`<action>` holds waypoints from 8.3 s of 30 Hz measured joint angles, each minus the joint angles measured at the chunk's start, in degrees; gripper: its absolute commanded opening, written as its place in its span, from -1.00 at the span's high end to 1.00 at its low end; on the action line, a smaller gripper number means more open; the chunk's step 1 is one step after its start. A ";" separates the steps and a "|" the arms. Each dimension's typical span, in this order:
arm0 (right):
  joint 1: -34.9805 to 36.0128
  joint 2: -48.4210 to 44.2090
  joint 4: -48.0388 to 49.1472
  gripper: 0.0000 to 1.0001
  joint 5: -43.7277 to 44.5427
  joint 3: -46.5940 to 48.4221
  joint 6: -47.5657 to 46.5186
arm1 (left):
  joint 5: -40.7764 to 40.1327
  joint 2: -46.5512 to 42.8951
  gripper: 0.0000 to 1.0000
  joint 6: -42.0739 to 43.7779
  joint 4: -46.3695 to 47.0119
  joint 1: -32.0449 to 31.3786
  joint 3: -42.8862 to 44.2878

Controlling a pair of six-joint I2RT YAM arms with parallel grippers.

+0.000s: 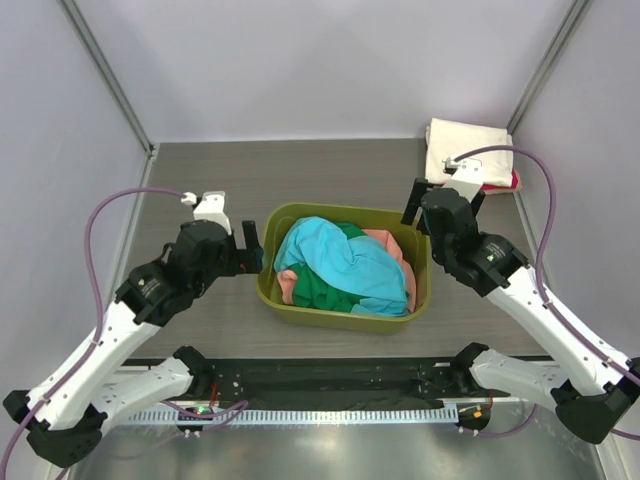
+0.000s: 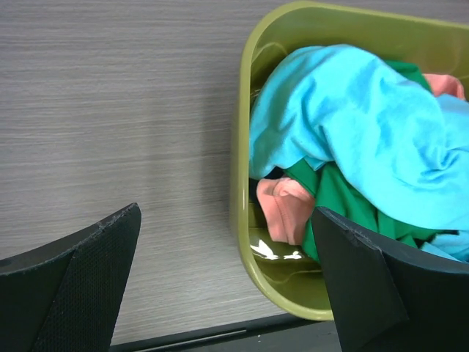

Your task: Fold and stack the t-shirts

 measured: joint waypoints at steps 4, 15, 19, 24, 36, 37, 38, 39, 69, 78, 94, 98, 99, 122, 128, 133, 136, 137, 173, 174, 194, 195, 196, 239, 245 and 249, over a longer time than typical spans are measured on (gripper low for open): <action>0.00 -0.09 0.83 -0.70 -1.99 -0.63 -0.33 | -0.28 2.95 -1.00 0.07 0.13 0.02 0.00; 0.55 3.23 7.85 -0.72 -26.27 -1.90 -3.72 | -11.30 0.85 -1.00 5.05 -0.24 0.02 1.92; 3.39 12.28 9.14 -0.73 -32.63 0.74 -4.33 | -13.29 -1.97 -0.99 5.90 0.37 0.04 -0.48; 8.74 24.17 9.25 -0.71 -35.04 5.03 -4.79 | -14.60 -2.25 -1.00 6.16 0.17 0.04 -1.14; 14.21 35.04 6.60 0.98 -30.34 13.57 -7.89 | -14.53 -3.67 -1.00 6.91 0.24 0.07 -2.25; 14.23 35.01 6.05 0.98 -29.40 14.73 -8.35 | -14.51 -3.65 -0.99 6.99 0.24 0.07 -2.25; 14.27 35.04 5.35 0.97 -28.17 16.31 -9.14 | -14.45 -3.54 -1.00 7.15 0.26 0.24 -2.25; 14.32 35.04 4.72 0.98 -26.80 18.18 -10.16 | -14.32 -3.45 -0.99 7.19 0.26 0.33 -2.27; 14.80 -10.91 13.11 -0.87 31.39 15.28 -26.27 | -8.22 1.66 -0.99 7.10 1.05 1.90 -2.58; 14.32 -7.06 1.88 -0.99 24.55 11.54 -11.19 | -6.75 3.37 -0.99 6.08 1.29 1.95 -2.58; -10.43 7.50 -4.57 -0.11 -16.98 -8.00 6.67 | -6.86 1.18 -1.00 5.86 1.29 2.21 -2.58; -10.75 8.50 -3.74 0.70 -22.88 -11.17 7.65 | -6.97 0.70 -0.99 5.88 1.29 2.32 -2.58; -11.10 8.61 -3.08 0.79 -24.20 -11.67 7.98 | -6.99 0.59 -1.00 5.88 1.31 2.38 -2.58; -4.46 72.61 6.36 0.98 -32.26 56.46 14.60 | -8.52 -1.66 -0.99 5.62 1.40 5.55 -2.58; -4.55 97.98 31.54 -0.99 -40.17 82.25 25.90 | -9.44 -2.45 -0.99 5.51 1.42 7.56 -2.58; -5.07 103.01 54.51 -0.99 -50.64 77.46 32.13 | -10.03 -2.05 -1.00 5.42 1.42 7.85 -2.58; -6.25 96.15 61.16 -0.99 -56.39 64.02 31.95 | -9.99 -1.05 -0.99 5.42 1.44 8.26 -2.58; -6.69 93.37 61.92 -0.99 -57.46 59.45 31.56 | -9.97 -0.59 -0.99 5.42 1.46 8.39 -2.58; -17.29 0.87 10.45 -0.99 -25.42 -12.87 4.70 | 9.35 94.66 -1.00 4.98 0.42 21.66 76.87; -17.55 8.24 10.45 -1.00 -23.56 -12.24 4.68 | 9.11 92.94 -1.00 4.48 -0.55 22.88 75.38; -18.08 47.80 11.17 0.34 -9.86 -0.22 3.08 | 10.86 11.89 -1.00 5.97 -2.23 22.93 12.33; -18.05 48.19 11.28 0.49 -9.60 -0.24 3.37 | 10.32 10.82 -1.00 6.14 -1.95 22.93 10.01; -18.08 48.41 11.58 0.69 -9.42 -0.24 3.63 | 9.75 9.51 -0.99 6.27 -0.90 22.93 7.21; -22.49 39.82 12.07 -0.25 -18.25 -7.52 0.22 | 7.45 5.79 -1.00 7.39 4.90 24.35 0.11; -23.17 40.81 14.10 0.92 -19.93 -8.46 0.00 | 7.45 6.01 -1.00 7.39 4.90 24.35 0.11; -23.39 40.81 14.69 0.98 -21.38 -8.50 -0.15 | 7.43 6.01 -0.99 7.39 4.90 24.35 0.11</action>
